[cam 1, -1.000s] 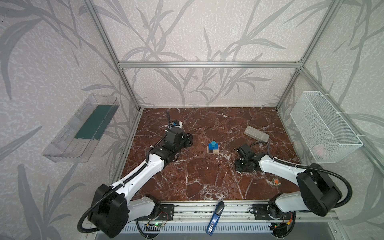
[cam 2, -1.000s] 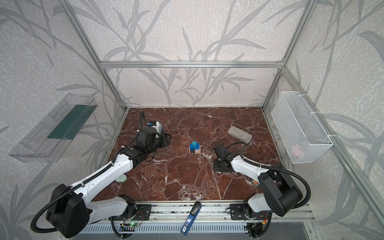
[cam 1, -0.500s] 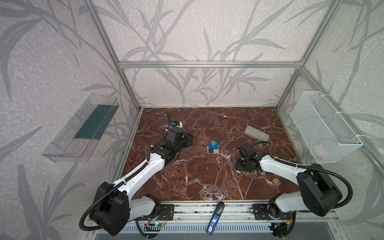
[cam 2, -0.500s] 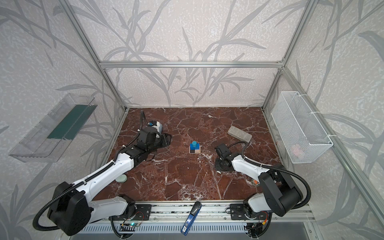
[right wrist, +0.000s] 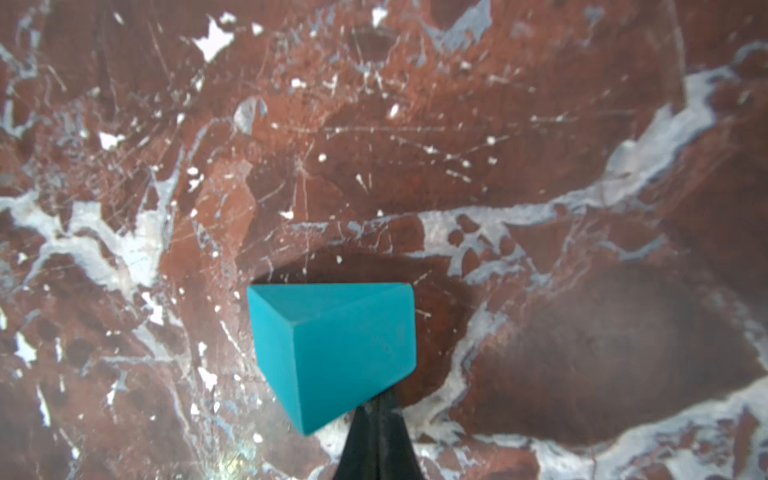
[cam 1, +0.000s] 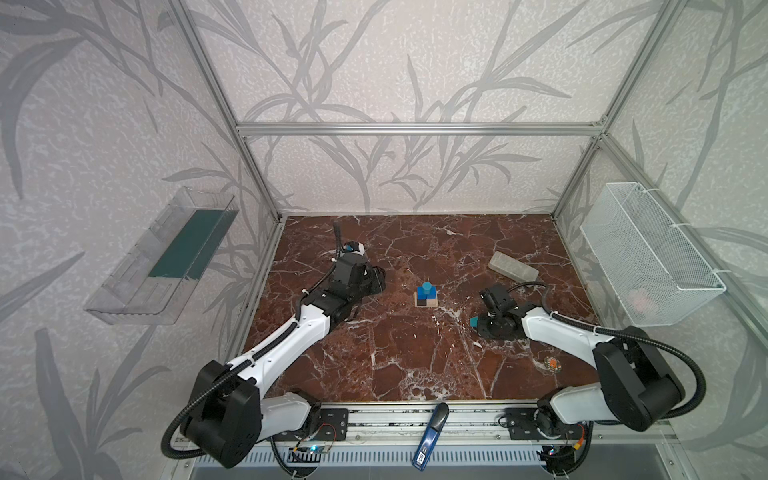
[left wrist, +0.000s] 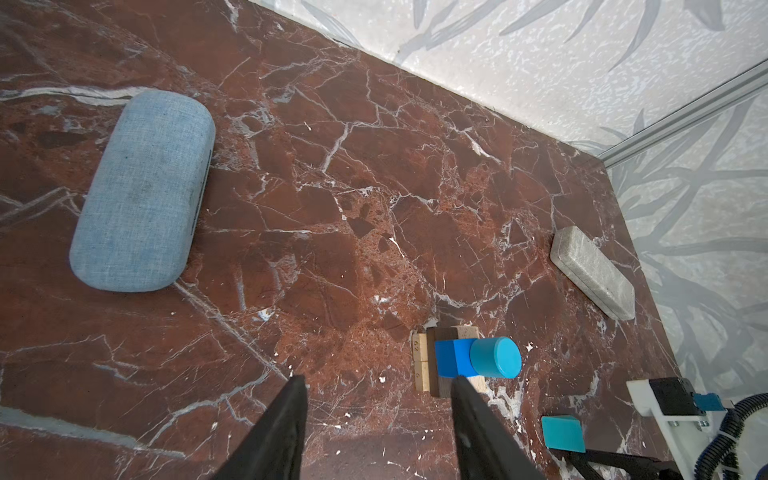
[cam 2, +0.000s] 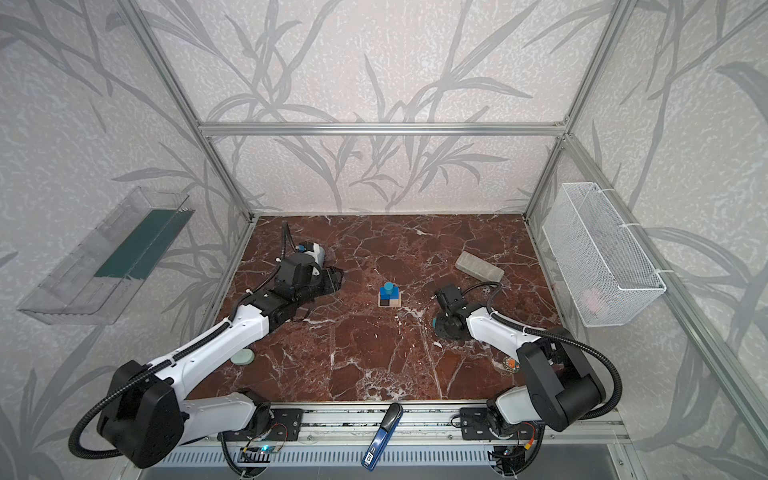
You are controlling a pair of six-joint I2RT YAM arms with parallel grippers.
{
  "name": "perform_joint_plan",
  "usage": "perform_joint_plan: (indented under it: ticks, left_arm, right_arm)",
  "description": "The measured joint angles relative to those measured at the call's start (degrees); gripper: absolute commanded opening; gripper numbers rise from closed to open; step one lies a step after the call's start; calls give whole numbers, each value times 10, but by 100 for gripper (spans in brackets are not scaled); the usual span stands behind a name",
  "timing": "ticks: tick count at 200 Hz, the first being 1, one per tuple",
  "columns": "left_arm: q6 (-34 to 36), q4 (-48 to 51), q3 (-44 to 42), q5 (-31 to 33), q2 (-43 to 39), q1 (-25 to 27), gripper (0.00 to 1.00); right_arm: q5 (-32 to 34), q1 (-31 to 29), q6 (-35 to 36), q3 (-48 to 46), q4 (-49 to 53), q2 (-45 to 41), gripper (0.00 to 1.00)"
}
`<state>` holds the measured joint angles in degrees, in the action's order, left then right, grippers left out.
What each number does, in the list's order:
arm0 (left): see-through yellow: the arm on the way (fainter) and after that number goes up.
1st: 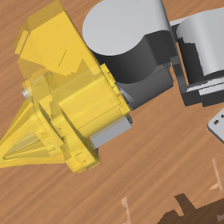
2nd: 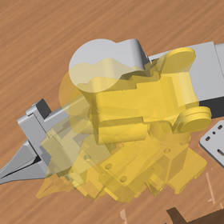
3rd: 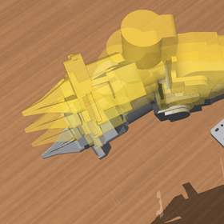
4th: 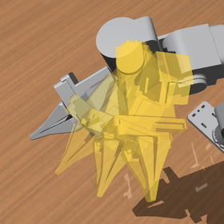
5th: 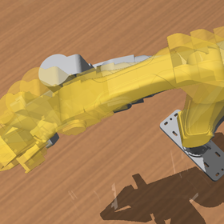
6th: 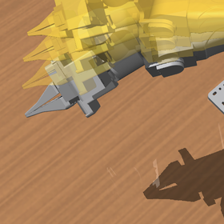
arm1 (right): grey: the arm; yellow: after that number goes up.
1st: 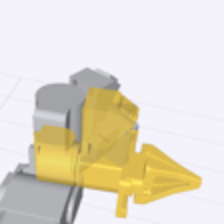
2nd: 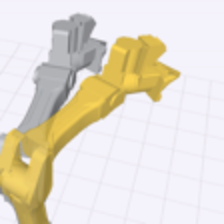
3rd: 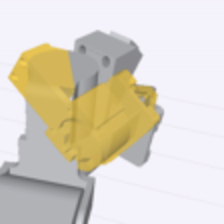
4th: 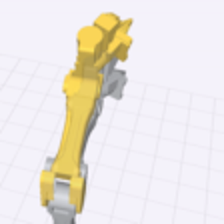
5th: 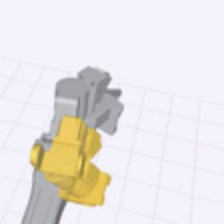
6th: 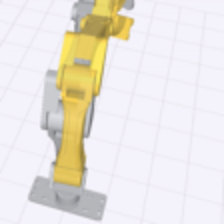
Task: Build the wood block tower
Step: 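Align the right gripper over the teal rectangular block and descend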
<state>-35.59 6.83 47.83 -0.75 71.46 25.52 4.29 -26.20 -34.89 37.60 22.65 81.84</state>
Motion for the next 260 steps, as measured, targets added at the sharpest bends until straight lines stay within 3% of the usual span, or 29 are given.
perform_joint_plan:
  ticks: [106, 144, 196, 260]
  left_arm:
    - [0, 0, 0, -4, 0, -13, 54]
    - [0, 0, 0, -5, 0, -17, 54]
    - [-1, 0, 0, -7, -11, -24, 54]
    - [-2, 0, -1, -15, -11, -30, 54]
  right_arm:
    - [10, 17, 11, 52, 0, 55, 0]
    - [25, 18, 13, 55, 34, 42, 21]
    - [34, 19, 9, 58, 65, -67, 54]
    - [27, 6, -20, 58, 63, -89, 58]
